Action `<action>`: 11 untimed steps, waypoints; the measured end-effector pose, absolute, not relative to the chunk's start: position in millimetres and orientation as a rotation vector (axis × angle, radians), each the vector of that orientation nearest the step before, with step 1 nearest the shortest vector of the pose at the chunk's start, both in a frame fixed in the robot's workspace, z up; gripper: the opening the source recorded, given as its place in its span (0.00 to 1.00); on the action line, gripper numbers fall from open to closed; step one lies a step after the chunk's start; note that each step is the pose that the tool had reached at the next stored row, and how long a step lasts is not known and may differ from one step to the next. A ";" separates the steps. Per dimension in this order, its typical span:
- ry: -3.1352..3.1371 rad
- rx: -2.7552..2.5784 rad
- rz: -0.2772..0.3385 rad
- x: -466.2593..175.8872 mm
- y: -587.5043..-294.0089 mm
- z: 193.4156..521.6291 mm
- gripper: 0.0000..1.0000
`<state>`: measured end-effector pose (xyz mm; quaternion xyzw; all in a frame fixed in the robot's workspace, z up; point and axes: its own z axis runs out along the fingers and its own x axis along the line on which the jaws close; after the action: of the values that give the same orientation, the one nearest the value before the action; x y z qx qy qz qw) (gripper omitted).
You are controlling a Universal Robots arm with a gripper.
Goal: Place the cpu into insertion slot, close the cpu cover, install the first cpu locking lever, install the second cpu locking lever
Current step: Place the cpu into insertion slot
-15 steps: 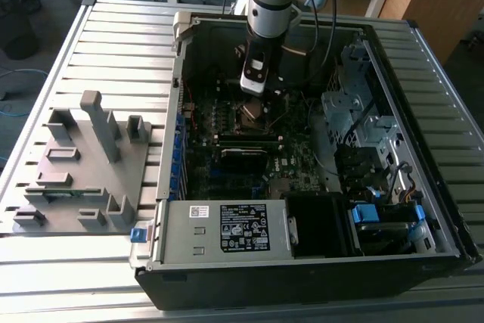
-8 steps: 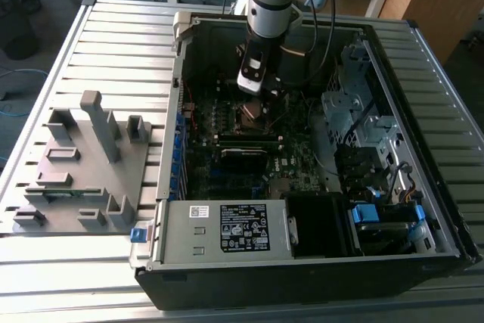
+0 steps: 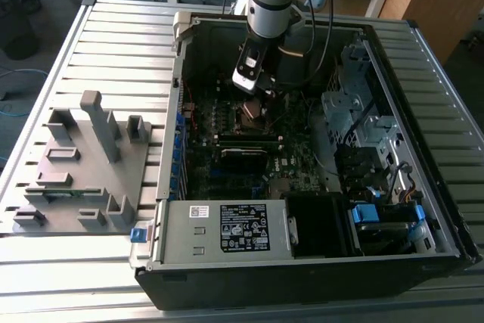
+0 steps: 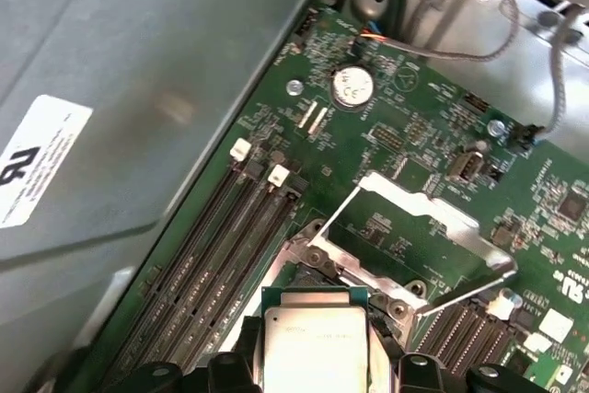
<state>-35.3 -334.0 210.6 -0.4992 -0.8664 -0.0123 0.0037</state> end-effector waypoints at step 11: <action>-2.630 -1.706 -0.039 -35.3 -334.0 210.6 0.54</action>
<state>-35.3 -334.0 210.6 -0.5442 -0.8389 -0.0124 0.0030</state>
